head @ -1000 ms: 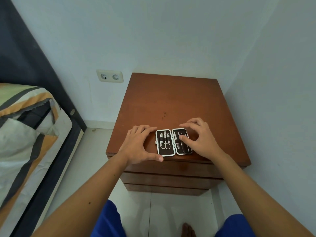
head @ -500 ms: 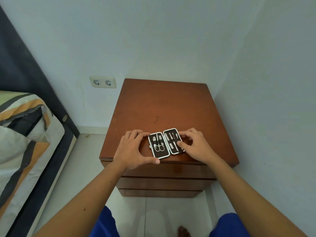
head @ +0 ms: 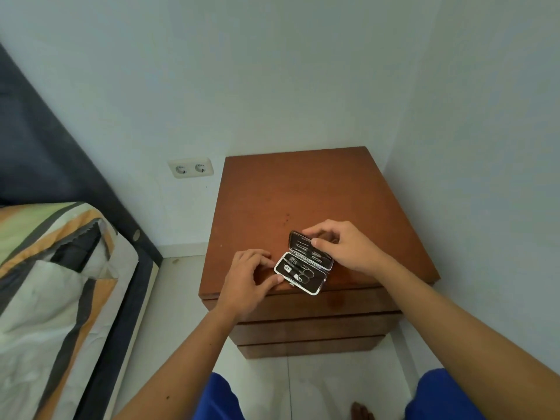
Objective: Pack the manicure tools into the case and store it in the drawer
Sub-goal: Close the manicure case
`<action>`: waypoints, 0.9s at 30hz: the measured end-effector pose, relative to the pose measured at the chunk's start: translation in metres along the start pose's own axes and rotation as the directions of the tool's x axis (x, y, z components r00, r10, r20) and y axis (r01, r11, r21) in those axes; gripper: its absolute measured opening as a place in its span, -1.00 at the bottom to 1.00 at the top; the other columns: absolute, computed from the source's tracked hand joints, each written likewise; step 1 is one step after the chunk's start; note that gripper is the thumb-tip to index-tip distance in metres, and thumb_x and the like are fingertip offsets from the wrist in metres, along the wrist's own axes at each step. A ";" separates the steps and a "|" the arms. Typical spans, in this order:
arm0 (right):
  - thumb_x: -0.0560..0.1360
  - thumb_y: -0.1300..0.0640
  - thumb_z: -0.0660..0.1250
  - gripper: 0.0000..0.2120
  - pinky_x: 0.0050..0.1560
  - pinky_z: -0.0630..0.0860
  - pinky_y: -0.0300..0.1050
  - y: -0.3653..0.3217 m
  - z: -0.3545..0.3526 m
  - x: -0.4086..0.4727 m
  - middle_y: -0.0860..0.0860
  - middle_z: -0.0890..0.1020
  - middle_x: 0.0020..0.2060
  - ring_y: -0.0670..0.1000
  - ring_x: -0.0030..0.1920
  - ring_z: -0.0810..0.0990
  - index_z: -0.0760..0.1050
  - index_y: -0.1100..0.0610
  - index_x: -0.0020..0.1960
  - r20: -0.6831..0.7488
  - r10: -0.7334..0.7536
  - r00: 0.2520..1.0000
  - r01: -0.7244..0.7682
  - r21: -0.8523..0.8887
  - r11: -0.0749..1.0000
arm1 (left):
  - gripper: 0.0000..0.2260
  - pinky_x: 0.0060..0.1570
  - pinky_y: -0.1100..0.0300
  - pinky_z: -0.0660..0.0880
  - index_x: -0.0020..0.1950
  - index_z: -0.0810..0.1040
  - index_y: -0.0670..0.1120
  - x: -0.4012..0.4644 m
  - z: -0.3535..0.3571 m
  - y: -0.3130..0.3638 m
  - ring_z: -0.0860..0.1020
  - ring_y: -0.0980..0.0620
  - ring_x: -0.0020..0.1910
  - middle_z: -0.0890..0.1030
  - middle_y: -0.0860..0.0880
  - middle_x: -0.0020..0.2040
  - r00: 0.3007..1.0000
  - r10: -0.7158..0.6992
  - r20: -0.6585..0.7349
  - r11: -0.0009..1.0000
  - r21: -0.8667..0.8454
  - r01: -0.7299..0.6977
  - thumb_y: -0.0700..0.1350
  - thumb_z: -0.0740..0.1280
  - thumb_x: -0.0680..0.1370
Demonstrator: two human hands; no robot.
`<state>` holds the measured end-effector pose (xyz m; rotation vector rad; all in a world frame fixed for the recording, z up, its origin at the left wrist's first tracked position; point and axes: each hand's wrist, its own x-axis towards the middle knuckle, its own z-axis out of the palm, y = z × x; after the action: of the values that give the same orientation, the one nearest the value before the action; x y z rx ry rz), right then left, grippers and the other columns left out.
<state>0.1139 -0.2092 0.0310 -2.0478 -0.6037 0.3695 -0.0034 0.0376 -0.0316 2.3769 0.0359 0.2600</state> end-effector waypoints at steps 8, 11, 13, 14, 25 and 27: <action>0.41 -0.10 0.62 -0.63 0.07 0.54 -0.14 0.007 0.023 -0.019 -0.16 0.59 0.08 -0.10 0.05 0.62 0.70 -0.14 0.20 0.067 -0.032 0.997 0.041 -0.134 0.990 | -0.85 0.11 0.33 0.39 0.01 0.64 0.17 -0.008 0.001 0.002 0.41 0.23 0.25 0.56 0.30 0.19 0.999 0.005 -0.033 1.000 -0.007 -0.006 0.10 0.54 0.50; 0.39 -0.20 0.60 -0.52 0.18 0.49 -0.14 0.014 0.030 -0.027 -0.20 0.48 0.14 -0.10 0.18 0.51 0.63 -0.18 0.28 0.103 -0.029 0.994 0.053 -0.234 0.971 | -0.87 0.14 0.34 0.38 0.00 0.65 0.16 -0.010 0.001 0.001 0.39 0.25 0.27 0.56 0.29 0.21 1.000 -0.001 -0.021 1.000 -0.007 0.001 0.09 0.53 0.51; 0.40 -0.22 0.59 -0.49 0.24 0.47 -0.12 0.018 0.032 -0.030 -0.20 0.44 0.16 -0.09 0.22 0.45 0.59 -0.20 0.31 0.119 -0.050 0.992 0.082 -0.275 0.958 | -0.88 0.15 0.35 0.37 0.00 0.66 0.15 -0.010 0.002 -0.001 0.38 0.26 0.29 0.56 0.29 0.22 1.000 -0.004 -0.012 1.000 -0.002 0.004 0.10 0.53 0.51; 0.40 -0.22 0.59 -0.48 0.25 0.47 -0.12 0.020 0.032 -0.030 -0.20 0.43 0.16 -0.09 0.23 0.44 0.57 -0.21 0.32 0.123 -0.055 0.991 0.088 -0.282 0.956 | -0.88 0.14 0.36 0.36 0.00 0.67 0.14 -0.009 0.002 -0.001 0.37 0.27 0.29 0.56 0.28 0.22 1.000 -0.004 -0.012 1.000 -0.002 0.004 0.09 0.53 0.51; 0.37 -0.26 0.61 -0.33 0.31 0.53 -0.03 0.027 0.027 -0.019 -0.22 0.53 0.25 -0.11 0.28 0.49 0.55 -0.11 0.41 0.117 -0.109 0.987 0.138 -0.282 0.949 | -0.54 0.25 0.25 0.44 0.34 0.55 0.14 -0.004 -0.001 0.000 0.38 0.21 0.31 0.51 0.21 0.27 0.999 -0.039 0.021 0.998 -0.055 0.040 0.17 0.54 0.47; 0.36 -0.27 0.61 -0.32 0.31 0.54 -0.03 0.027 0.024 -0.015 -0.21 0.54 0.26 -0.11 0.28 0.50 0.56 -0.09 0.41 0.120 -0.111 0.987 0.142 -0.288 0.947 | -0.43 0.30 0.19 0.44 0.45 0.47 0.17 -0.002 -0.002 0.000 0.34 0.17 0.34 0.46 0.19 0.34 0.996 -0.059 0.068 0.997 -0.044 0.062 0.21 0.52 0.47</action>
<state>0.0969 -0.2120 -0.0041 -2.2692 -0.8947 0.3246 -0.0060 0.0384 -0.0307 2.3325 0.0692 0.1505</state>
